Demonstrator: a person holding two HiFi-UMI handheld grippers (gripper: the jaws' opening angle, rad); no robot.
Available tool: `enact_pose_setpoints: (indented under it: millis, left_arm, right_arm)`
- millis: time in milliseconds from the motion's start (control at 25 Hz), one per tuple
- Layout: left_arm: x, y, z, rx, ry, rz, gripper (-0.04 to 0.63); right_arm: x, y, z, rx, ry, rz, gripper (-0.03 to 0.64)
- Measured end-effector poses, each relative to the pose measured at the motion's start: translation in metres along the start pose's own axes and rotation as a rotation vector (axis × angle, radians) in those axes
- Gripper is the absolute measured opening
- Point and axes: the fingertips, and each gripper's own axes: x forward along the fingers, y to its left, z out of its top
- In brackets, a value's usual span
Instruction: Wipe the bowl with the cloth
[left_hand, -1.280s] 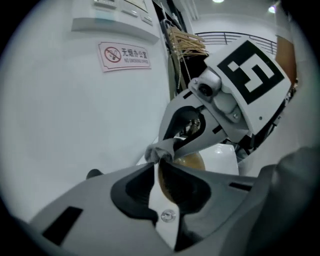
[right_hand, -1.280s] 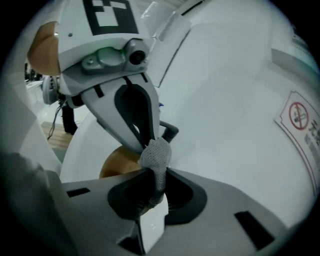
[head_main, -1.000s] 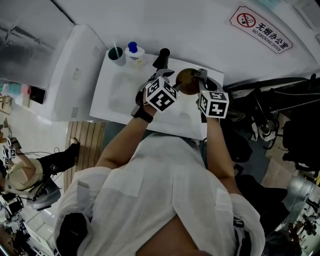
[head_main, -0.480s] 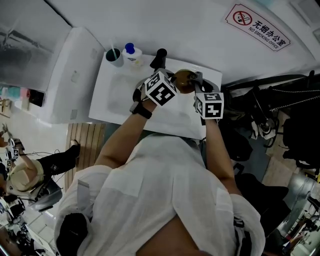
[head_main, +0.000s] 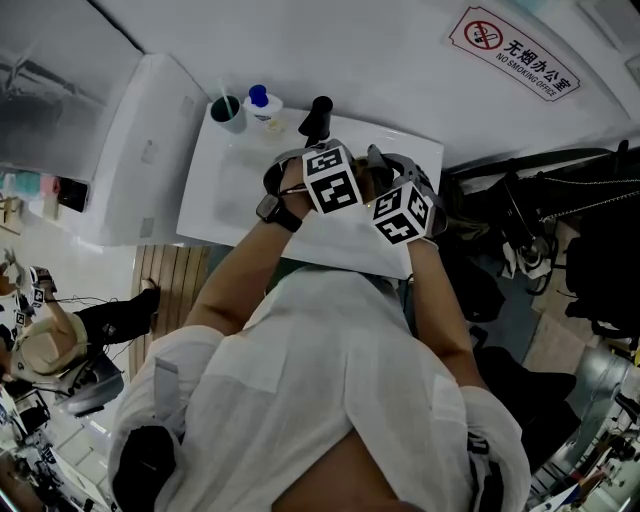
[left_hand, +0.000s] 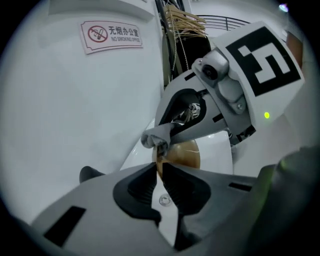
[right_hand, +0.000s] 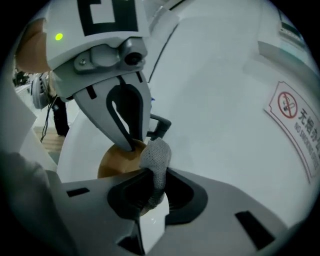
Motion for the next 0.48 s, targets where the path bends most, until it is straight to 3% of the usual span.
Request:
enact_pose_setpoints:
  millis: [80,160,240,360,480]
  left_arm:
    - [0.001,-0.001,0.002,0.043,0.002,-0.001,0.041]
    - [0.000,0.003,0.008,0.043,-0.038,0.028,0.037]
    - [-0.002,0.014,0.016,-0.031,-0.122,0.093,0.035]
    - [-0.007,0.031,0.015,-0.196,-0.201,0.173,0.165]
    - [-0.012,0.036,0.013,-0.345,-0.273,0.200,0.193]
  right_arm:
    - [0.002,0.006,0.003,-0.070,-0.001,0.015,0.074]
    - [0.002,0.004,0.003,-0.043,-0.003,0.011,0.071]
    - [0.000,-0.008,0.000,0.084,-0.011,-0.007,0.067]
    - [-0.005,-0.032,-0.010,0.324,-0.043,-0.052,0.067]
    - [-0.011,-0.051,-0.024,0.610,-0.111,-0.079,0.067]
